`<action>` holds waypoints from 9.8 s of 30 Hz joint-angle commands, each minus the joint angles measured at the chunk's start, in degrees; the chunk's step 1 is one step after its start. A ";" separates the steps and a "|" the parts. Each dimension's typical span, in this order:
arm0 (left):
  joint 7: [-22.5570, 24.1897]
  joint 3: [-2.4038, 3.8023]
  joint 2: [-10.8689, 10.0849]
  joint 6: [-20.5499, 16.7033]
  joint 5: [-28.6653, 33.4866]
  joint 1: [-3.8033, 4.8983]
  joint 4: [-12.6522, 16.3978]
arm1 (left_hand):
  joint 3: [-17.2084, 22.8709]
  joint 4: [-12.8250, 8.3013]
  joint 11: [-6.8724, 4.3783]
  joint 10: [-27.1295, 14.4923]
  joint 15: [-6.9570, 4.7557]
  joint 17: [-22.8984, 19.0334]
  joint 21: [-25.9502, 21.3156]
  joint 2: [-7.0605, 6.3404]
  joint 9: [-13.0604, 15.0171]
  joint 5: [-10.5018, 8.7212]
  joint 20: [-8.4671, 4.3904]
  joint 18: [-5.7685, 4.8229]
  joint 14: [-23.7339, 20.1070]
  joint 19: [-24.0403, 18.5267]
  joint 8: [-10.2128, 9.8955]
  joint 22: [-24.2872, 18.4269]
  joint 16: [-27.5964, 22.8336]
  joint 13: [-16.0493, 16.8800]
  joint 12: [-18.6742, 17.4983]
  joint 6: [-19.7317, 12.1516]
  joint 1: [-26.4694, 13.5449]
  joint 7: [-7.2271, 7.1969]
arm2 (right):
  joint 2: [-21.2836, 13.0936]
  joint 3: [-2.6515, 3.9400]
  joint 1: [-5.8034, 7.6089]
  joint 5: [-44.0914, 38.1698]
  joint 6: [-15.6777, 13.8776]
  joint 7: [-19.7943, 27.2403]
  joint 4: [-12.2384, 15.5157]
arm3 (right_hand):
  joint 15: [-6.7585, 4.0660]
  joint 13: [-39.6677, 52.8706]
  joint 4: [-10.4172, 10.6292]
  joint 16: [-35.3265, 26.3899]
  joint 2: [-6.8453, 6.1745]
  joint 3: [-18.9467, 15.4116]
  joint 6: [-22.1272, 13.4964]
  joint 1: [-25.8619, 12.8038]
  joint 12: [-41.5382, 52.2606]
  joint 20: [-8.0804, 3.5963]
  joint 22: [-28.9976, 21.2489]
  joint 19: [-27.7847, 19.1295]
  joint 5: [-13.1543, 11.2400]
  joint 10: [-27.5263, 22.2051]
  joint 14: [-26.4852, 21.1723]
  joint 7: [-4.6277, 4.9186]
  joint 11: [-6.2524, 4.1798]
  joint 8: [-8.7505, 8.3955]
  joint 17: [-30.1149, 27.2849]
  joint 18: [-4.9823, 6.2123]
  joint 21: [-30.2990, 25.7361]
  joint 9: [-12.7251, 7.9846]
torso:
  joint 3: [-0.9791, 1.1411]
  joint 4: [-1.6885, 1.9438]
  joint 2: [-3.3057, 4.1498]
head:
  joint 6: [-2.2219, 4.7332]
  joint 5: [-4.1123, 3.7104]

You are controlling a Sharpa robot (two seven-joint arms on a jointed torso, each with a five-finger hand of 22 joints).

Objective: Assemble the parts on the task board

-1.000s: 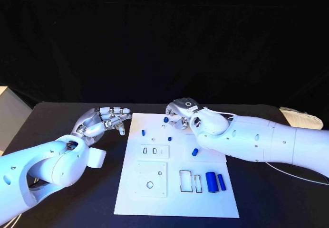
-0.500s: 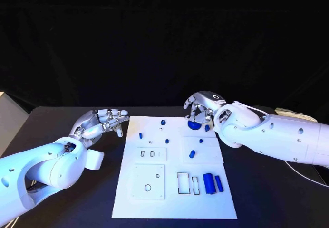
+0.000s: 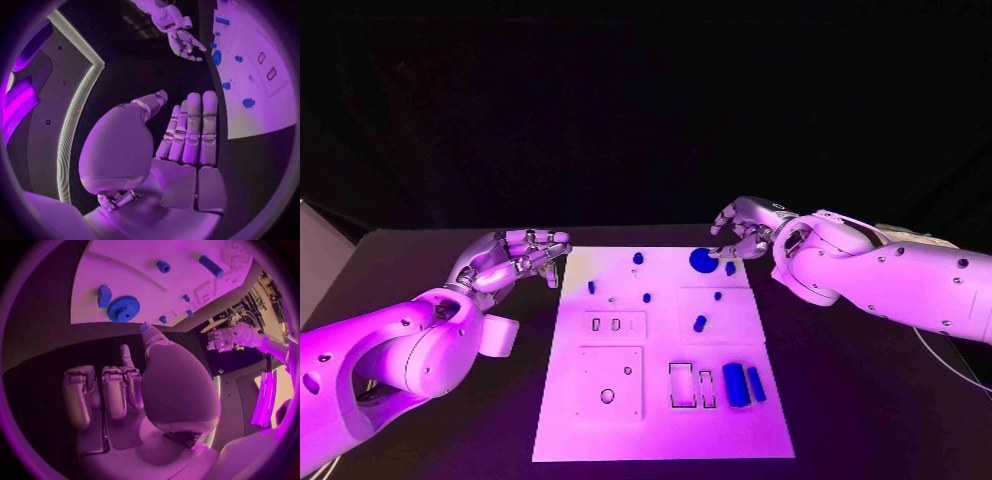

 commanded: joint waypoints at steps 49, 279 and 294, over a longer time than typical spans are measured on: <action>0.22 0.04 0.20 1.24 0.27 0.03 -0.19 | -0.01 -0.48 -0.09 -0.28 0.00 -0.08 0.55 0.58 0.11 -0.03 0.20 0.86 -0.46 -0.59 -0.23 0.19 0.44 0.11 0.46 -0.47 -0.25 -0.01 | 6.28 -0.27 -2.65 -2.90 4.72 -4.00 -7.18 | 0.56 15.05 1.50 0.75 0.89 -1.02 -0.65 2.36 0.19 0.80 15.05 5.99 1.69 6.11 5.29 0.14 0.67 0.64 11.82 -0.36 0.26 -0.08 | -0.26 0.14 -0.14 | -1.32 0.19; 0.22 -0.01 1.33 2.01 0.23 -0.04 -2.54 | 0.12 -0.74 -0.16 0.03 -0.02 -0.38 1.27 0.80 0.44 -0.04 0.25 0.88 -0.79 -1.29 0.01 0.53 0.72 0.26 0.96 -0.23 -0.42 -0.06 | -2.18 -1.01 -7.21 10.90 -1.07 23.18 -8.60 | 1.31 14.17 -1.80 0.56 0.98 2.71 0.08 4.79 -0.96 1.59 15.05 5.99 -0.48 5.10 5.24 1.07 1.47 -5.08 11.94 -0.36 0.26 -5.27 | 0.61 -0.31 -0.37 | -2.63 -0.10; 0.10 -0.01 1.16 2.05 0.21 -0.05 -2.53 | 0.14 -0.79 -0.16 -0.02 -0.03 -0.43 1.32 0.78 0.46 -0.04 0.24 0.89 -0.84 -1.37 0.00 0.55 0.72 0.25 0.95 -0.26 -0.42 -0.06 | -0.98 -1.01 -7.44 11.50 -1.98 22.80 -9.46 | 0.87 14.68 -1.17 0.68 3.20 5.18 3.11 5.45 -0.28 1.27 15.05 5.99 -1.01 5.70 5.33 0.54 1.01 -3.60 12.32 -0.36 0.26 -4.95 | 0.69 -0.49 -0.38 | -2.90 0.14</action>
